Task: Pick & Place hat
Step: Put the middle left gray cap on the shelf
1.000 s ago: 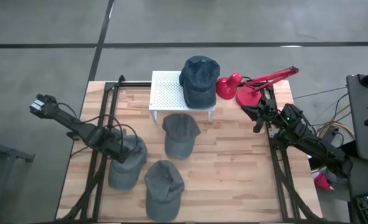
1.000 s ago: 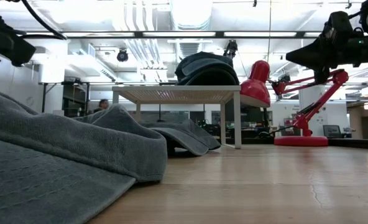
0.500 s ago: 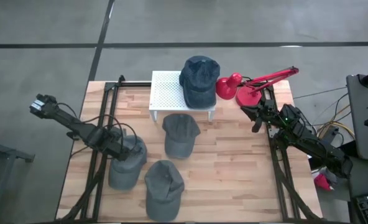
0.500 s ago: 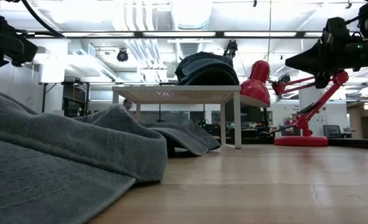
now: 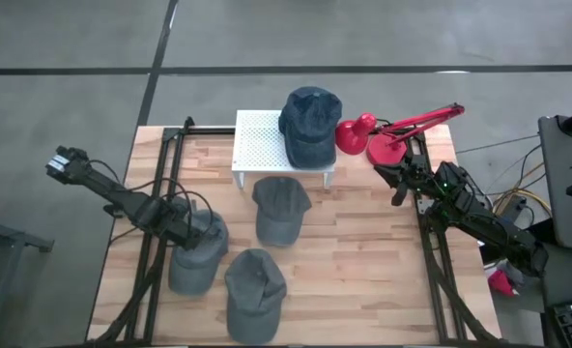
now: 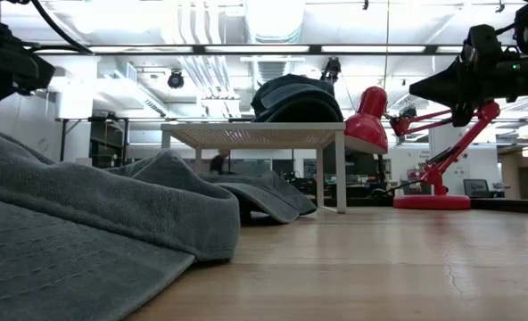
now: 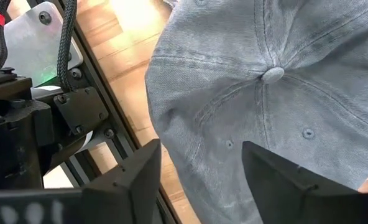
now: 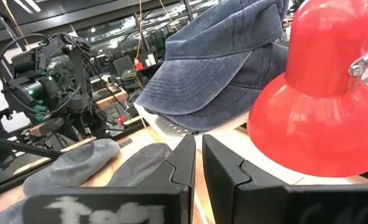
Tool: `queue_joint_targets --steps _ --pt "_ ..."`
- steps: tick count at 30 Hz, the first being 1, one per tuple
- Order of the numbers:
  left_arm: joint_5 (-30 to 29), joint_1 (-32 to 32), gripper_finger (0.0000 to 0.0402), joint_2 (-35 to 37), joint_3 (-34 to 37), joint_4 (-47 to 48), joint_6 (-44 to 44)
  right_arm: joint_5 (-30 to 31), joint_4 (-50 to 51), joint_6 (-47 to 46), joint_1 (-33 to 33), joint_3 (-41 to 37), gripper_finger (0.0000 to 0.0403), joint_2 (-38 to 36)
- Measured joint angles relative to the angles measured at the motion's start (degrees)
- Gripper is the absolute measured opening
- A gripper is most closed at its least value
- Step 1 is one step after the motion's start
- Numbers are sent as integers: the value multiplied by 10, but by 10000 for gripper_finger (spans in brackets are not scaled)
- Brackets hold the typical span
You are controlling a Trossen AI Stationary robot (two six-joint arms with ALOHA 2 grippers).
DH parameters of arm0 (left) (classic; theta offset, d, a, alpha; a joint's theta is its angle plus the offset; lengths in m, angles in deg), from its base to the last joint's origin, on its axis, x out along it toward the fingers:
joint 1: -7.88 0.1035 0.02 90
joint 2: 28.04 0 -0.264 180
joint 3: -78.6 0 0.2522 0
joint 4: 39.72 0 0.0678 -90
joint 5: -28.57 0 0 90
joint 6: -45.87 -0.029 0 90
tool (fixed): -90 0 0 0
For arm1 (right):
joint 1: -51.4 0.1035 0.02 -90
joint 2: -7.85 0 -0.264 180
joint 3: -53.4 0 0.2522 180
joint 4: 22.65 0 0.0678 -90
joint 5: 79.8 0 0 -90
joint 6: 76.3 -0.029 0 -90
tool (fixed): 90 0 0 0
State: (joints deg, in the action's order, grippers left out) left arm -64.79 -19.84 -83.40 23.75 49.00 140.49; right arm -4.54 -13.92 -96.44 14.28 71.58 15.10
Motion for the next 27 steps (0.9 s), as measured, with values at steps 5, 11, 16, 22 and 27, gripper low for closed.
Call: queue_joint_targets --steps 5,11,16,22,27 --pt "-7 0 245 0 0 0 11 0 0 0 0 0 27 0" --pt "-15 0 251 0 1 -1 41 0 0 2 0 0 27 0" --pt "-14 0 250 -3 1 -1 72 0 0 2 0 0 27 0" --pt "15 0 250 -26 1 -4 75 0 0 2 0 0 27 0" --pt "53 0 249 -45 -7 -5 26 -1 0 0 0 0 27 0"
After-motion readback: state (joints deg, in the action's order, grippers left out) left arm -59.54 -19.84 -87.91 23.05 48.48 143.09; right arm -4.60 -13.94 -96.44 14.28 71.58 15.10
